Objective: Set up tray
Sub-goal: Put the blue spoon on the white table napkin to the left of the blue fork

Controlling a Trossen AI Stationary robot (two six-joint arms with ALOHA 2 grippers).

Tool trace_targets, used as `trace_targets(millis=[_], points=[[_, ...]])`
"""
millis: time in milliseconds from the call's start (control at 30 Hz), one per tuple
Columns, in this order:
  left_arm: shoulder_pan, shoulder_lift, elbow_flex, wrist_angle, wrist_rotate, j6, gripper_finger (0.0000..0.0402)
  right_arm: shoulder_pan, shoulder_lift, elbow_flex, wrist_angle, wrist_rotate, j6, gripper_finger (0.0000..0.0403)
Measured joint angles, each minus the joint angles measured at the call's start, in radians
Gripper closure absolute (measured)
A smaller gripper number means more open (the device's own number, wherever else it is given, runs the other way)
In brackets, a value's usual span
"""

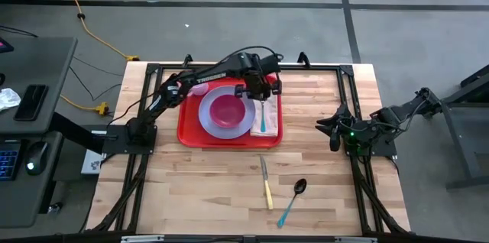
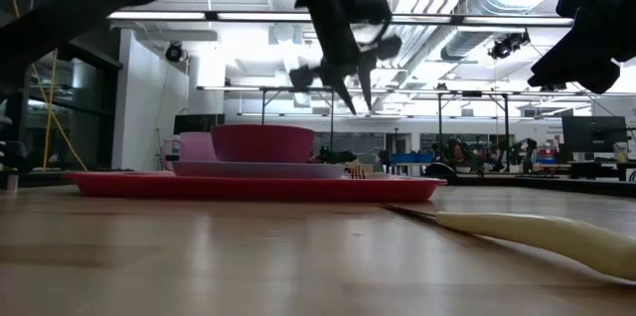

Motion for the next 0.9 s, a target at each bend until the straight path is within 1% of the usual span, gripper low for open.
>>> trace_targets(millis=[167,300,467,600,733,900], points=[[-0.010,-0.087,0.000,-0.040,-0.076,0.015,0.0261,0.000,0.000,0.000,0.001,0.000,0.000,0.0304],[-0.024,-0.147,0.000,-0.108,-0.125,0.019,0.0261,0.000,0.000,0.000,0.002,-0.002,0.000,0.0304],[-0.060,-0.202,0.000,-0.206,-0.160,0.040,0.0261,0.000,0.000,0.000,0.009,-0.003,0.000,0.0304],[-0.098,-0.226,0.000,-0.279,-0.227,0.033,0.0261,0.000,0.000,0.000,0.010,-0.007,0.001,0.0304],[-0.130,-0.231,0.000,-0.349,-0.270,0.012,0.0261,0.000,0.000,0.000,0.014,-0.025,0.000,0.0304],[-0.159,-0.231,0.000,-0.335,-0.295,0.031,0.0261,0.000,0.000,0.000,0.016,-0.057,0.002,0.0304]])
